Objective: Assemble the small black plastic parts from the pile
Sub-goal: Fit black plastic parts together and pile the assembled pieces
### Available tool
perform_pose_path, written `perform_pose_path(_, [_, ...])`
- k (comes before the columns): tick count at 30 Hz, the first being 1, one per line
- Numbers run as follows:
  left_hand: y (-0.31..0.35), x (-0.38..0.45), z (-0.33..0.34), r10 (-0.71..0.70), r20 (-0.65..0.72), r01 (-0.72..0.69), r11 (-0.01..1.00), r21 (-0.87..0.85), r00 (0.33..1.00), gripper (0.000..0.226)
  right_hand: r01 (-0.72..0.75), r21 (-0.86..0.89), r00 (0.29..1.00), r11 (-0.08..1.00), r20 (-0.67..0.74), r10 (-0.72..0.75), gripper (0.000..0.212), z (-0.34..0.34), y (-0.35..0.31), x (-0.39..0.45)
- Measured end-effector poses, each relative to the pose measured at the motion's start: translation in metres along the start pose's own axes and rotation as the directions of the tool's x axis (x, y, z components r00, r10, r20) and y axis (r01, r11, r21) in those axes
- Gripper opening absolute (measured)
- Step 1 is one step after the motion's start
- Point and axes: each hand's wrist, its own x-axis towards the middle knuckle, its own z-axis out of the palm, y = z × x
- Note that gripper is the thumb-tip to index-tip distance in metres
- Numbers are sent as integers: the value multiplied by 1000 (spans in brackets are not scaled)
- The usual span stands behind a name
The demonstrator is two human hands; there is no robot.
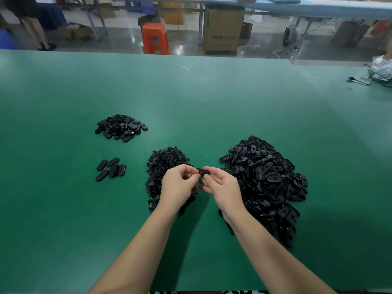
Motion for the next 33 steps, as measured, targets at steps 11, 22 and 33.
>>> perform_pose_path(11, [0, 0, -2, -6, 3, 6, 999, -45, 1000, 10, 7, -63, 1000, 998, 22, -6, 24, 2, 1, 0])
perform_pose_path(22, [1, -4, 0, 150, -44, -143, 980, 136, 988, 16, -33, 42, 999, 999, -1, 33, 18, 2, 1, -3])
perform_pose_path(33, [0, -12, 9, 336, -16, -329, 930, 164, 942, 21, -32, 195, 999, 980, 1, 32, 10, -6, -10, -2])
